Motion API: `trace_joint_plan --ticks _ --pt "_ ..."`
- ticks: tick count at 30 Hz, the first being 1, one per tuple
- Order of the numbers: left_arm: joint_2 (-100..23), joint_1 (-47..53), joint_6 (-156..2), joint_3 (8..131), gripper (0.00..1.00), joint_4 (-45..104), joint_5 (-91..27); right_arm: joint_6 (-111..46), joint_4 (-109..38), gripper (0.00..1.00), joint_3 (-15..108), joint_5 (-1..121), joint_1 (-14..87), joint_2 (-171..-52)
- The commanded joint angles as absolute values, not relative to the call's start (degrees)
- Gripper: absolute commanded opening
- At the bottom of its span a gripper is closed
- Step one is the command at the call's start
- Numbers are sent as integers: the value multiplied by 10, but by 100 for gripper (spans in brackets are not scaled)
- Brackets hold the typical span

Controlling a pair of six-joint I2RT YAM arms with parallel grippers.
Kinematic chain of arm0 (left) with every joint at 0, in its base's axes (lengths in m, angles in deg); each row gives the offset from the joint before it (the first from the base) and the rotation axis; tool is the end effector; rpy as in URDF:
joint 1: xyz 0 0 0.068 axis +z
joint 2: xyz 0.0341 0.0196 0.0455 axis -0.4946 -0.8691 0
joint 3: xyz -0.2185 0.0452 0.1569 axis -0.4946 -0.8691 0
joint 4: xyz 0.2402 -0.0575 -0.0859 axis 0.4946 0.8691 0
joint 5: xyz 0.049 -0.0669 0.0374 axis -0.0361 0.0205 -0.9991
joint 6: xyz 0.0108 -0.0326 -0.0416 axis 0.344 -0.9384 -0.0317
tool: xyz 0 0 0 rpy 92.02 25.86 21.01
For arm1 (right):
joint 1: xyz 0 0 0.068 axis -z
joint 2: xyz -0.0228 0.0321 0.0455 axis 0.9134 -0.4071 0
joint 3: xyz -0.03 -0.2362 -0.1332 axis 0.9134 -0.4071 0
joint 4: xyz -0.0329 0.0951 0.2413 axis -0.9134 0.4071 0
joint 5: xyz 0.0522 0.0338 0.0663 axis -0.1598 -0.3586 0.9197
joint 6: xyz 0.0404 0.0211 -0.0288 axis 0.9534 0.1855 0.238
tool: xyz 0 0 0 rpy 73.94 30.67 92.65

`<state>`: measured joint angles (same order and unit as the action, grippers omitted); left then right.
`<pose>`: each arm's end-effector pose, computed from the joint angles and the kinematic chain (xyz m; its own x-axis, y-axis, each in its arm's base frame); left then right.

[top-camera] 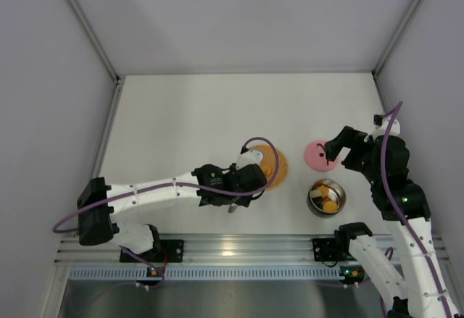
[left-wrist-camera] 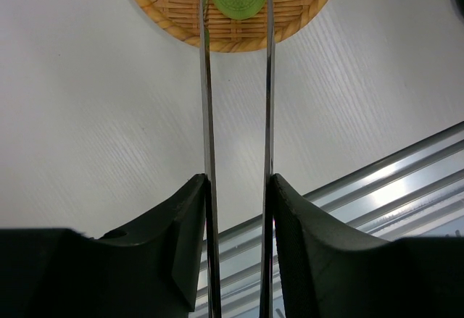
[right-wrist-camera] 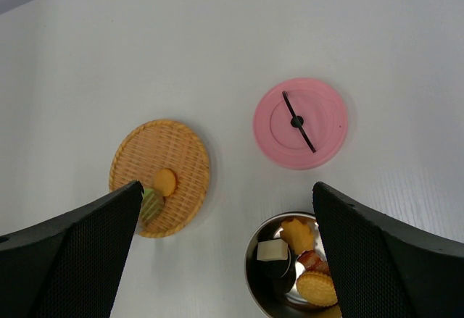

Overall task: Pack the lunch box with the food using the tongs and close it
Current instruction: Pick up the fake food from the plate.

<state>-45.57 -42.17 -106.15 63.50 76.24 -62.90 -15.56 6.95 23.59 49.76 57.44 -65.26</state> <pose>0.1029 -0.2692 0.2730 -0.7378 0.3266 -0.5908 0.4450 0.8934 -0.0619 0.1168 0.0157 0.3490 -0.4307 0.3462 -0.8334 0.0795 0.9345 0.3471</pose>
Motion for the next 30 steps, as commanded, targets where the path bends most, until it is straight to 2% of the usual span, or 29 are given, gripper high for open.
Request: trace_joint_plan --ticks 1,18,30 --pt "-454 -419 -1057 646 43 739 -628 -159 78 99 251 498 584 -655" --pt "-433 -423 -1032 720 38 755 -639 -158 79 99 247 499 584 -652" --pt "-516 -493 -994 838 38 732 -632 -158 81 99 246 494 584 -649"
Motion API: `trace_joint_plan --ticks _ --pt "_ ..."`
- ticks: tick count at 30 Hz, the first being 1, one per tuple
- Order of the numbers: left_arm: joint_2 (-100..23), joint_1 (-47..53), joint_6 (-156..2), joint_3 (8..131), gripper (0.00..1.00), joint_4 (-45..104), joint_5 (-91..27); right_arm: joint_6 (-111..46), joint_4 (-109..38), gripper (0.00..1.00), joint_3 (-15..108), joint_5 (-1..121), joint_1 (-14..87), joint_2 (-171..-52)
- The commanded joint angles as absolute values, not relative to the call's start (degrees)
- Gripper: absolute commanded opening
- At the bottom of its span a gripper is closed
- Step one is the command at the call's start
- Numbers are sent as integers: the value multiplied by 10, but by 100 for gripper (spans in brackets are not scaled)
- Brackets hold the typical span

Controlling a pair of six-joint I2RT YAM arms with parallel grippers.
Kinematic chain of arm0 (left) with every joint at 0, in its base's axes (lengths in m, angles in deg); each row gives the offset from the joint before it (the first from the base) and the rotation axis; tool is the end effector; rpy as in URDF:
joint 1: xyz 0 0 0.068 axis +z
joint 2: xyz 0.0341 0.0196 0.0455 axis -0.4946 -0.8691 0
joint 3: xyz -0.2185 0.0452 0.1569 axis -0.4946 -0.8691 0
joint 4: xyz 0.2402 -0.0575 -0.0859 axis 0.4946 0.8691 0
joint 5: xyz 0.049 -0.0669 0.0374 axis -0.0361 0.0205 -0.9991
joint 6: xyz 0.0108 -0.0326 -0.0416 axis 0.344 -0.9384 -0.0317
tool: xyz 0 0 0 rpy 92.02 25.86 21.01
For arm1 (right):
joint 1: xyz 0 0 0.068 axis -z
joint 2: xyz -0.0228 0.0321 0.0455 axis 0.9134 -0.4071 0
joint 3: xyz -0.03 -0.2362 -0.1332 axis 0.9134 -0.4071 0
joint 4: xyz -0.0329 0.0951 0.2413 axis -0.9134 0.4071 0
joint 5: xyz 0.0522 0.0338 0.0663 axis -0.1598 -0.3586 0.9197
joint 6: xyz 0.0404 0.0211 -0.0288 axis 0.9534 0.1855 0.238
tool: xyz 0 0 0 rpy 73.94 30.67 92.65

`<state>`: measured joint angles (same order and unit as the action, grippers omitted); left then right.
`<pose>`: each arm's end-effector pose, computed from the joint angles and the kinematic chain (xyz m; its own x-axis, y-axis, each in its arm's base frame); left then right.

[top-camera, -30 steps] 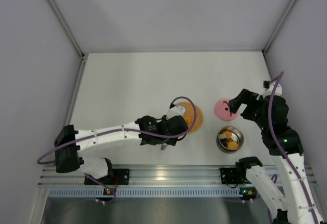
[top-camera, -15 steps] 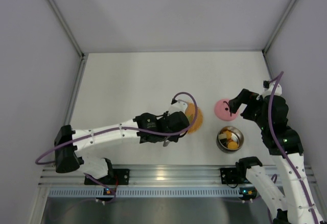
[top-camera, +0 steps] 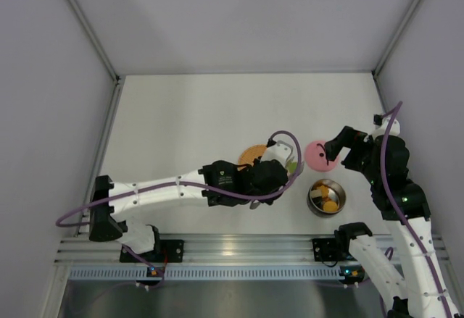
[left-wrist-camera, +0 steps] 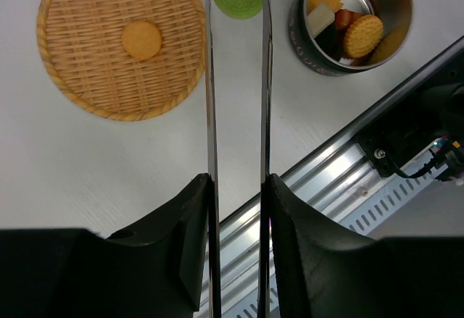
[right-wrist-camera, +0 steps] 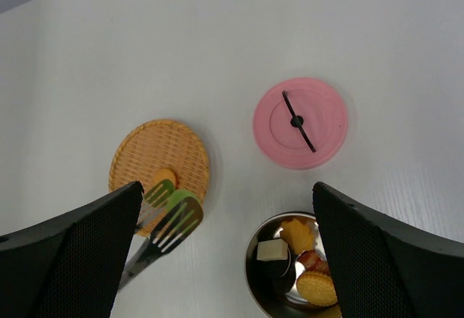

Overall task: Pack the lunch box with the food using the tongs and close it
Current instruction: Pick up the fake food from the plate, then place the fake food in the packing box.

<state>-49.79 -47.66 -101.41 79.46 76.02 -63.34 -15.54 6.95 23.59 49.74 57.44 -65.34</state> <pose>0.0844 -0.3109 0.3394 -0.6249 0.3293 -0.7079 0.5853 0.7976 -0.1457 0.1171 0.0157 0.3489 -0.4317 0.3464 -0.8329 0.0804 0.9344 0.3470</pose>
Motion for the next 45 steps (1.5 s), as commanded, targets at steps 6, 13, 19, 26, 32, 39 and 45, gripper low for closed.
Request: trace_joint_plan --ticks 6,13,19,26,32,39,45 --pt "-590 -522 -975 891 39 715 -615 -157 83 99 246 493 584 -647" --pt "-636 -532 -962 929 39 699 -590 -158 86 100 248 490 584 -646" --pt "-651 -534 -948 934 39 683 -564 -158 83 99 244 492 584 -648" --pt "-665 -534 -928 936 42 653 -548 -158 83 99 246 493 584 -649" --pt "-681 -534 -922 951 49 657 -551 -159 85 99 250 491 584 -650" --pt "-671 -534 -920 948 53 664 -563 -160 86 99 254 491 584 -652" --pt "-632 -533 -922 930 52 671 -606 -161 86 100 258 490 584 -653"
